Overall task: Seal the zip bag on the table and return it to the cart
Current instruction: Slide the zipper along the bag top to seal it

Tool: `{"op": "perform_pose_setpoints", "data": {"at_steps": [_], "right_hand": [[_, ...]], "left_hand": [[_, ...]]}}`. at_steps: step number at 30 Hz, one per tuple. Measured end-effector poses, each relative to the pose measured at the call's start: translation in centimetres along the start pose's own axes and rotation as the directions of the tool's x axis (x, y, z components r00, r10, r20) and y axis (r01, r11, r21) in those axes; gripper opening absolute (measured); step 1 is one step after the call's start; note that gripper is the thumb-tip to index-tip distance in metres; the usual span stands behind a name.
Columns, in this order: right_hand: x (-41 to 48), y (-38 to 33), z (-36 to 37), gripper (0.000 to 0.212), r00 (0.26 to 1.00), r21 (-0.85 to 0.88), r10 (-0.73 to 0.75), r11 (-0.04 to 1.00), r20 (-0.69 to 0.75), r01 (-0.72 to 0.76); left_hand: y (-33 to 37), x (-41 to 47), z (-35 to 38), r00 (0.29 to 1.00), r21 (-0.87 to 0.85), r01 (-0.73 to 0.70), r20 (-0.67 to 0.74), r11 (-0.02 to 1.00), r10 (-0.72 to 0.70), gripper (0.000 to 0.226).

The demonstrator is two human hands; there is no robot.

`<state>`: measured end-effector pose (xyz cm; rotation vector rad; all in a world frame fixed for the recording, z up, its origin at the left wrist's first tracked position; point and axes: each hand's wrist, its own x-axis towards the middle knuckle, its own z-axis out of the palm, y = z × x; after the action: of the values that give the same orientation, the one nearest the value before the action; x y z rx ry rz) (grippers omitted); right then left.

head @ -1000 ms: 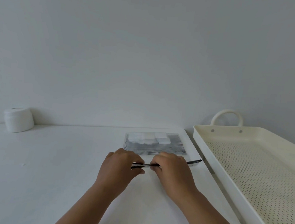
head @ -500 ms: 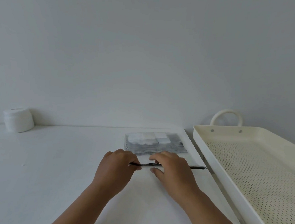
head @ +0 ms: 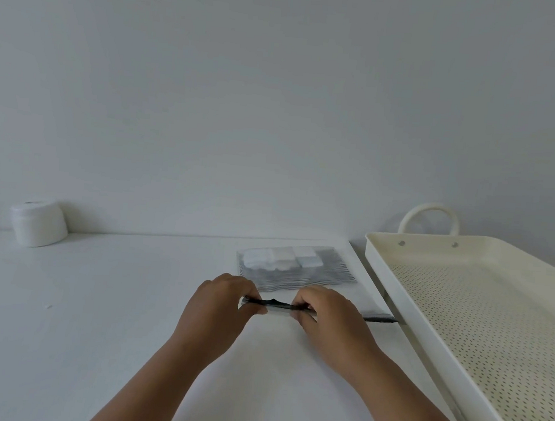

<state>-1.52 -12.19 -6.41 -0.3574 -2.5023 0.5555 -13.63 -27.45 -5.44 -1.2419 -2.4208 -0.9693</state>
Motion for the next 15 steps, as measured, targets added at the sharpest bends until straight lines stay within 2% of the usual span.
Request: {"op": "perform_pose_setpoints", "data": {"at_steps": [1, 4, 6, 8, 13, 15], "right_hand": [[0.0, 0.0, 0.0, 0.003, 1.000, -0.002, -0.012, 1.000, -0.004, 0.012], [-0.1, -0.2, 0.0, 0.017, 1.000, 0.008, -0.012, 1.000, 0.002, 0.012], [0.0, -0.3, 0.1, 0.004, 1.000, 0.004, -0.010, 1.000, -0.006, 0.010], [0.1, -0.2, 0.2, 0.008, 0.999, 0.058, 0.020, 0.998, -0.027, -0.018], [0.2, 0.2, -0.2, 0.015, 0.996, 0.196, 0.086, 0.977, -0.004, -0.083], [0.1, 0.1, -0.4, 0.018, 0.997, 0.234, 0.071, 0.969, 0.034, -0.077]], "left_hand": [[0.0, 0.0, 0.0, 1.000, 0.004, -0.003, -0.009, 1.000, 0.003, 0.007], [0.0, 0.0, 0.0, 1.000, -0.015, 0.005, -0.011, 1.000, -0.005, 0.009], [-0.1, 0.0, 0.0, 1.000, -0.029, 0.016, 0.015, 0.999, -0.015, 0.010], [-0.2, 0.1, 0.0, 0.999, -0.046, 0.006, 0.050, 0.999, -0.004, 0.011], [-1.0, 0.0, 0.2, 0.990, -0.137, -0.012, 0.134, 0.991, 0.030, 0.043], [-1.5, -0.1, 0.5, 0.992, -0.103, -0.010, 0.127, 0.995, 0.023, 0.042]]}}
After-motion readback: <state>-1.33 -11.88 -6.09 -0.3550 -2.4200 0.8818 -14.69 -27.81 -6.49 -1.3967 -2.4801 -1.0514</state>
